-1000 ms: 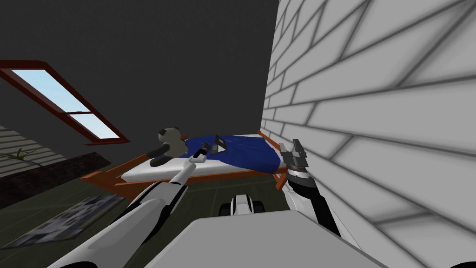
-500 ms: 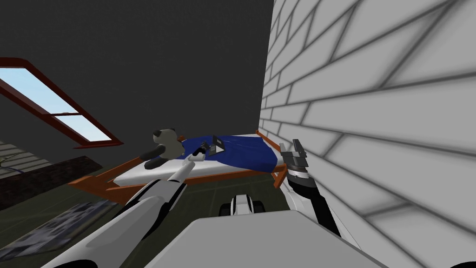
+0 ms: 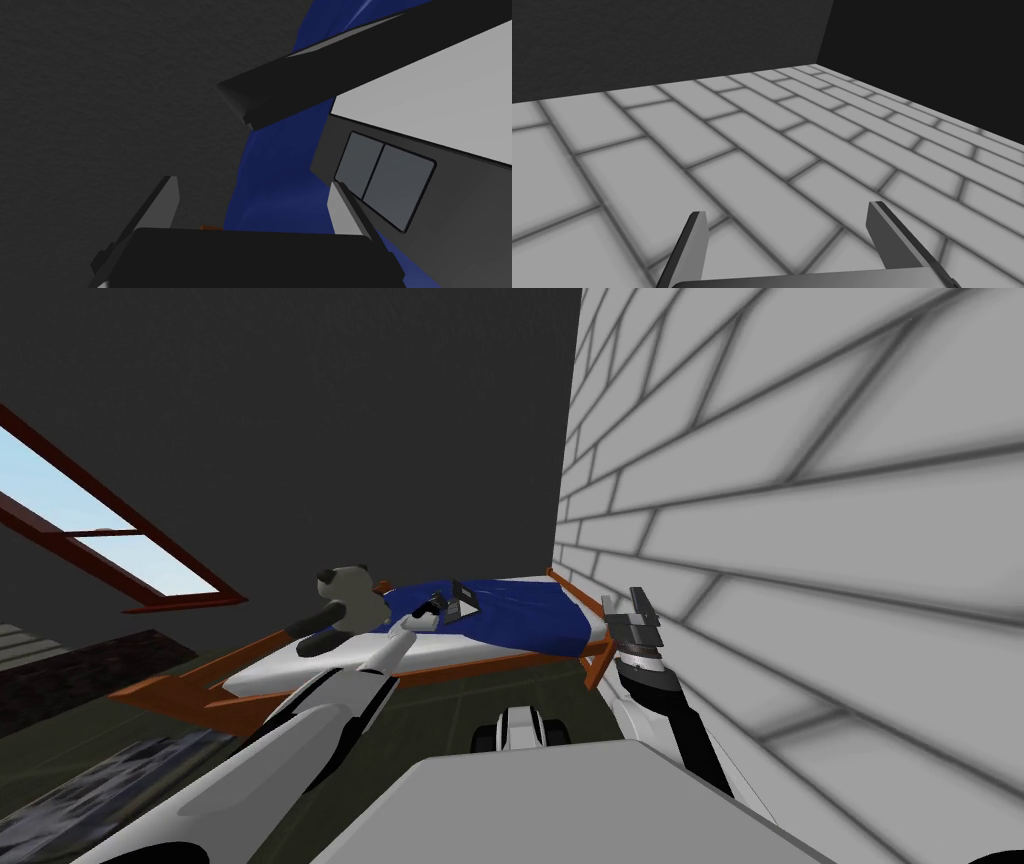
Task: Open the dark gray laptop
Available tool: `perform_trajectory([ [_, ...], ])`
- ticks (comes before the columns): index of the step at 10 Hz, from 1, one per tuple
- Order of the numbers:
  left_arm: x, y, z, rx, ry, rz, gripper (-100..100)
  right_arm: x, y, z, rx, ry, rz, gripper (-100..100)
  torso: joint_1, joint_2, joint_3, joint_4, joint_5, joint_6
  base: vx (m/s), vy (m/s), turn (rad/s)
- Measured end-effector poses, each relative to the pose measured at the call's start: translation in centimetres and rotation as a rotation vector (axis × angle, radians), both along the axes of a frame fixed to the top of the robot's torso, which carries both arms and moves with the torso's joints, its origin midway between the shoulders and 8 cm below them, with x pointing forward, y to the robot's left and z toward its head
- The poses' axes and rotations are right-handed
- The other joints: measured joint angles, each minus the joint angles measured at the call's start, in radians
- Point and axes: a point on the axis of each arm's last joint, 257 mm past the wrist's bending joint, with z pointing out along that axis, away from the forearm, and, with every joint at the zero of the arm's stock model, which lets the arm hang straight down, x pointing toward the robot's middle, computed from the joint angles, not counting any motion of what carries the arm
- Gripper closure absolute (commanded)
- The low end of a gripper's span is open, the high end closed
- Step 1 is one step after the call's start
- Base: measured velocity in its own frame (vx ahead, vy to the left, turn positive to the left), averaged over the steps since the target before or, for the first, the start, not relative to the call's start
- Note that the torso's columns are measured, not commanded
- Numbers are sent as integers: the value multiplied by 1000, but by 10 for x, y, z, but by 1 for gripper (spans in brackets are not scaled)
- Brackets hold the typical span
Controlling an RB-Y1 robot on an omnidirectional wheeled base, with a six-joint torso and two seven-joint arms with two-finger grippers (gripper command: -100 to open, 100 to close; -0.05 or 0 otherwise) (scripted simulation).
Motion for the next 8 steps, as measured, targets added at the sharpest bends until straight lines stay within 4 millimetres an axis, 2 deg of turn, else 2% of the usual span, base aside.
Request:
perform_trajectory([
  [8, -5, 39, -1, 112, 146, 62, -100, 0, 0, 0, 0, 0, 0, 0, 0, 0, 0, 0, 0, 0, -4, -27, -51],
])
